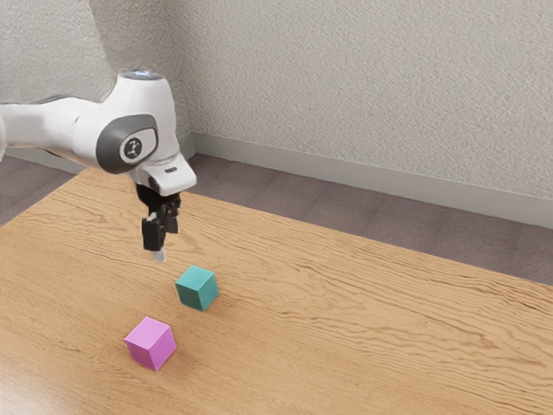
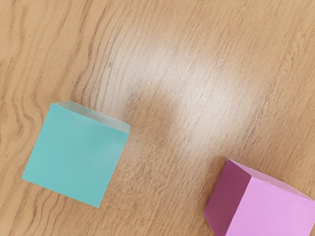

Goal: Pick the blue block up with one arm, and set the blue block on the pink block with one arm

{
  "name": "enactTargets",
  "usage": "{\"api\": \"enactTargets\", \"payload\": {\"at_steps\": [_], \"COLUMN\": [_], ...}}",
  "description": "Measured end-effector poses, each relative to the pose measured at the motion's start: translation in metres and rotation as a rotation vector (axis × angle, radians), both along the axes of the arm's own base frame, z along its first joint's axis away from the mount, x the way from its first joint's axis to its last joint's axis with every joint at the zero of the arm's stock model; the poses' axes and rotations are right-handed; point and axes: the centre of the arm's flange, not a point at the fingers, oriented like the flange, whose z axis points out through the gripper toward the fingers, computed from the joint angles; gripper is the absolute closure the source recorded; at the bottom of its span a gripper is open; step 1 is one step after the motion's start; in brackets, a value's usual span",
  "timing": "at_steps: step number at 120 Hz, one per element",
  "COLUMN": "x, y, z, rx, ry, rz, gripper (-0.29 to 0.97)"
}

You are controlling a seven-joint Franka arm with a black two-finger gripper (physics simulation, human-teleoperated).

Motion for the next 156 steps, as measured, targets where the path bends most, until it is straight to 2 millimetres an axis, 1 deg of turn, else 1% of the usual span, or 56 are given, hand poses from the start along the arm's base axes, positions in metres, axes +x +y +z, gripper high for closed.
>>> {"api": "enactTargets", "payload": {"at_steps": [13,20,44,58,73,92,110,115,120,128,132,142,156], "x": [0.017,0.022,0.030,0.030,0.031,0.034,0.036,0.037,0.037,0.038,0.039,0.038,0.017], "y": [0.006,0.011,0.011,0.019,0.020,0.022,0.022,0.022,0.023,0.023,0.023,0.023,0.019], "z": [-0.034,-0.045,-0.074,-0.103,-0.125,-0.145,-0.151,-0.153,-0.153,-0.152,-0.151,-0.136,-0.097], "rx": [-0.028,-0.038,-0.069,-0.102,-0.128,-0.142,-0.145,-0.145,-0.145,-0.144,-0.142,-0.133,-0.103], "ry": [-0.031,-0.053,-0.102,-0.086,-0.077,-0.078,-0.092,-0.095,-0.100,-0.107,-0.113,-0.141,-0.191], "rz": [-0.073,-0.102,-0.195,-0.209,-0.238,-0.274,-0.307,-0.315,-0.323,-0.334,-0.340,-0.354,-0.378], "gripper": [0.00,0.00,0.00,0.00,0.00,0.00,0.00,0.03,0.10,0.26,0.31,0.39,0.44]}}
